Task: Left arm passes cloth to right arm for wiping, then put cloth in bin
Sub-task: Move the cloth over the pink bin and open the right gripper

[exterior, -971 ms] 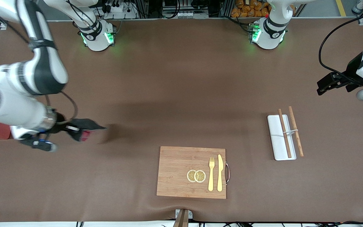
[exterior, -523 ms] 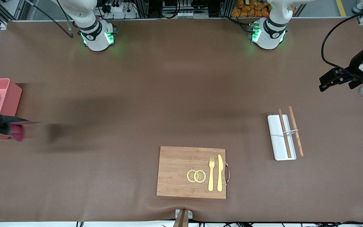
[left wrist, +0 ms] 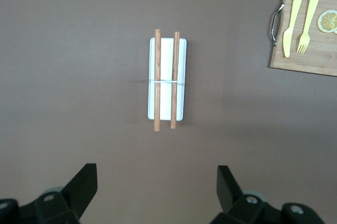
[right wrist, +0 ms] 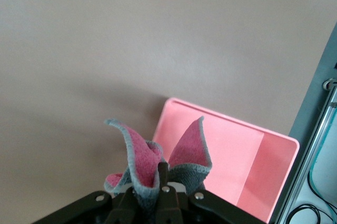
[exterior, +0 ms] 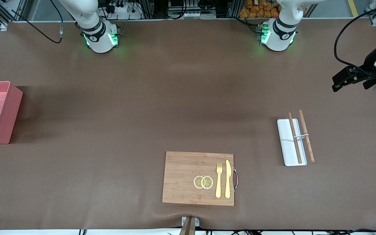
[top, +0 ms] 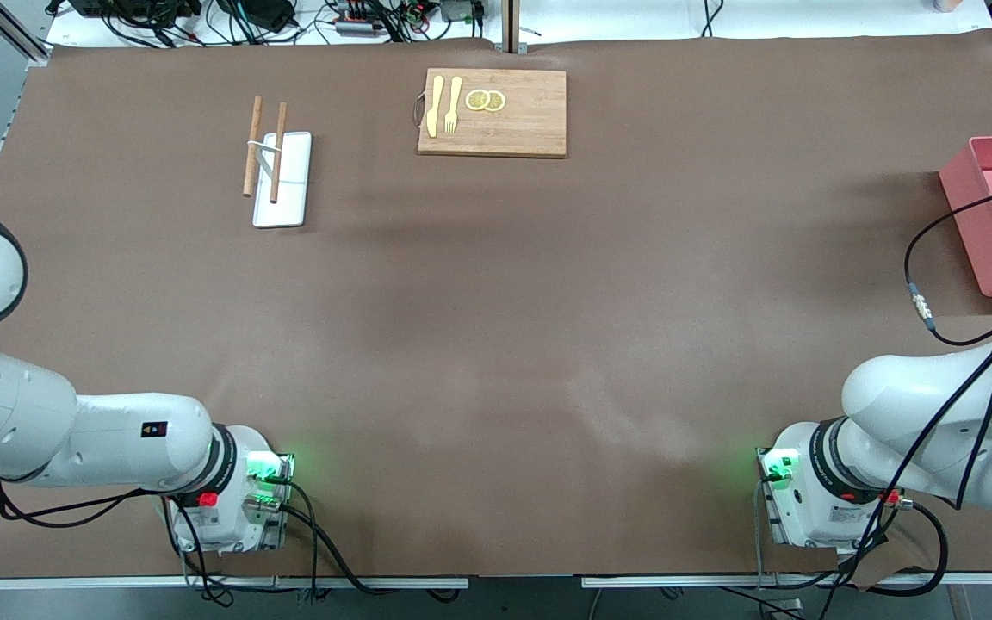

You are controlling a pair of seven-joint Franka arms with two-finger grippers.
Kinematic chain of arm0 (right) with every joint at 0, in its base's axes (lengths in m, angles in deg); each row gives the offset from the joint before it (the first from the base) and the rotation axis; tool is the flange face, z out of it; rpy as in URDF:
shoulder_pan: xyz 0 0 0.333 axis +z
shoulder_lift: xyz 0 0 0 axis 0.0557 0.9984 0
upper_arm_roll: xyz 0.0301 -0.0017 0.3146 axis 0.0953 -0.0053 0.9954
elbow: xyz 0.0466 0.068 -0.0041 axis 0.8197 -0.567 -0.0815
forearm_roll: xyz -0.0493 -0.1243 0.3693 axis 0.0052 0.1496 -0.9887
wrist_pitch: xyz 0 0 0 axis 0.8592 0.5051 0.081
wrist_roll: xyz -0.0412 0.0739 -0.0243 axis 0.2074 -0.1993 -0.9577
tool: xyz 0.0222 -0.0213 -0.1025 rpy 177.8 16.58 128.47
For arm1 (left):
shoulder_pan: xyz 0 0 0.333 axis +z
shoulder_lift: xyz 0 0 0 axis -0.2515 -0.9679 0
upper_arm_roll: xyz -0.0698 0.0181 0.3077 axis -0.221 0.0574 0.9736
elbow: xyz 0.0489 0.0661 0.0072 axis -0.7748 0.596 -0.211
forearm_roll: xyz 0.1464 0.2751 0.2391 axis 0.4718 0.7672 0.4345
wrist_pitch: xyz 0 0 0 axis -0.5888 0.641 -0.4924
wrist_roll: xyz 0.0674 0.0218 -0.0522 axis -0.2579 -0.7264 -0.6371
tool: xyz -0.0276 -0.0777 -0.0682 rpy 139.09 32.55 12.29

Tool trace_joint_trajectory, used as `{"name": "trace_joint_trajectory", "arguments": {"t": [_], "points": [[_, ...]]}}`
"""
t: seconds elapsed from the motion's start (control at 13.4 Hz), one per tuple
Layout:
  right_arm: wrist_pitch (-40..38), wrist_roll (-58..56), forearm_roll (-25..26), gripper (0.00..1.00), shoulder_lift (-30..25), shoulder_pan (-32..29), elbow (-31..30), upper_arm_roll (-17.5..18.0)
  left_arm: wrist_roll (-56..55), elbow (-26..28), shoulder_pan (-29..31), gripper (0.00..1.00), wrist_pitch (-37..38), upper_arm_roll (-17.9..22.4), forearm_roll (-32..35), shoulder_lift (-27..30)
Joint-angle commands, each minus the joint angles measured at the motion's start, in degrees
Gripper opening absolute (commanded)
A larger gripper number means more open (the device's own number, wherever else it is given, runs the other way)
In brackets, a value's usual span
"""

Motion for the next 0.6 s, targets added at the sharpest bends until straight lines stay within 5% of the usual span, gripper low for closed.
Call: {"name": "trace_joint_trajectory", "arguments": {"t": [0.0,0.15,0.22,0.37,0.52], "points": [[3.1,-3.7,0.5,0.0,7.4,-4.0,3.9,1.4,0.8,1.2,-0.4,1.0,1.3,0.1,-0.5,2.0],[7.3,-7.9,0.6,0.0,10.1,-6.0,3.6,1.4,1.1,1.2,-0.3,1.0,1.6,0.2,-1.8,2.0],[7.4,-8.4,0.5,0.09,11.4,-6.9,3.5,1.4,1.2,1.2,-0.3,1.0,1.7,0.2,-1.9,2.0],[7.6,-7.8,-0.3,1.0,13.3,-7.7,3.4,1.4,1.2,1.2,-0.3,1.0,1.8,0.2,-1.9,2.2],[8.4,-8.5,-0.7,1.0,13.7,-8.9,3.5,1.6,1.3,1.2,-0.3,1.0,1.8,0.2,-2.0,2.5]]}}
